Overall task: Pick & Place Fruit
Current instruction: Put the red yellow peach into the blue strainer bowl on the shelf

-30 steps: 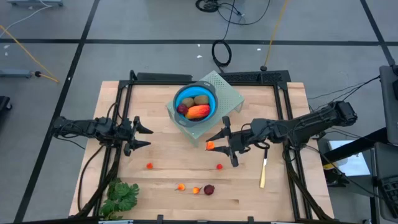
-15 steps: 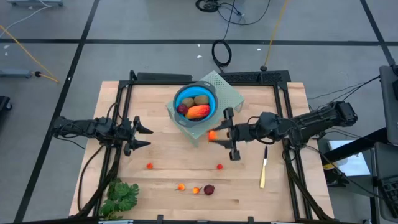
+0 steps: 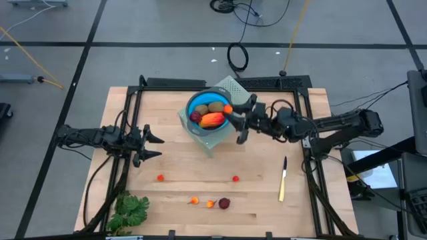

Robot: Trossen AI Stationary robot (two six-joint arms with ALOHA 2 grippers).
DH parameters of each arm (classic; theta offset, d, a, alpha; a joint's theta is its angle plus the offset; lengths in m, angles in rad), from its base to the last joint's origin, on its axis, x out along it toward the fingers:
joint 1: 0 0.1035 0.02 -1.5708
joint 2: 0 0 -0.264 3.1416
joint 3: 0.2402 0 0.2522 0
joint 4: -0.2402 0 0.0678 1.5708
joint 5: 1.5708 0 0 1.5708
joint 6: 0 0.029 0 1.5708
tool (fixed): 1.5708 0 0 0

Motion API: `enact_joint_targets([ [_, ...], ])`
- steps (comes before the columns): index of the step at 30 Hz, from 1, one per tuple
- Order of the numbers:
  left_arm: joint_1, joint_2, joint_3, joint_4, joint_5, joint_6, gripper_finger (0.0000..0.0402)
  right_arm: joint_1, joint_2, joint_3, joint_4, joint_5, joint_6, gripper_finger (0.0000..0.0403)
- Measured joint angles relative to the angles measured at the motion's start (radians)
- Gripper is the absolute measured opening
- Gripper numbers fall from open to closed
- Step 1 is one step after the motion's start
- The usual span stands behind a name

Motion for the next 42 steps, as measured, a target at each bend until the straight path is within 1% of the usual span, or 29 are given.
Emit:
enact_joint_targets([
  [4, 0.000, 0.000, 0.000, 0.000, 0.000, 0.000, 0.0267, -0.050, 0.000, 0.000, -0.005, 0.048, 0.026, 0.0130],
  [9, 0.000, 0.000, 0.000, 0.000, 0.000, -0.001, 0.0267, -0.108, 0.000, 0.001, -0.038, 0.076, 0.080, 0.0130],
  [13, 0.000, 0.000, 0.000, 0.000, 0.000, -0.004, 0.0267, -0.147, 0.000, 0.044, -0.165, 0.074, 0.135, 0.0130],
  [19, 0.000, 0.000, 0.000, 0.000, 0.000, -0.005, 0.0267, -0.189, 0.000, 0.140, -0.376, 0.073, 0.136, 0.0130],
  [23, 0.000, 0.000, 0.000, 0.000, 0.000, -0.005, 0.0267, -0.204, 0.000, 0.168, -0.437, 0.071, 0.133, 0.0130],
  [27, 0.000, 0.000, 0.000, 0.000, 0.000, -0.005, 0.0267, -0.208, 0.022, 0.184, -0.461, 0.069, 0.135, 0.0130],
  [30, 0.000, 0.000, 0.000, 0.000, 0.000, -0.010, 0.0267, -0.208, 0.056, 0.207, -0.481, 0.033, 0.135, 0.0130],
  [34, 0.000, 0.000, 0.000, 0.000, 0.000, -0.010, 0.0267, -0.208, 0.110, 0.257, -0.548, -0.010, 0.134, 0.0130],
  [42, 0.000, 0.000, 0.000, 0.001, -0.001, -0.032, 0.0267, -0.218, 0.219, 0.361, -0.621, -0.071, 0.107, 0.0130],
])
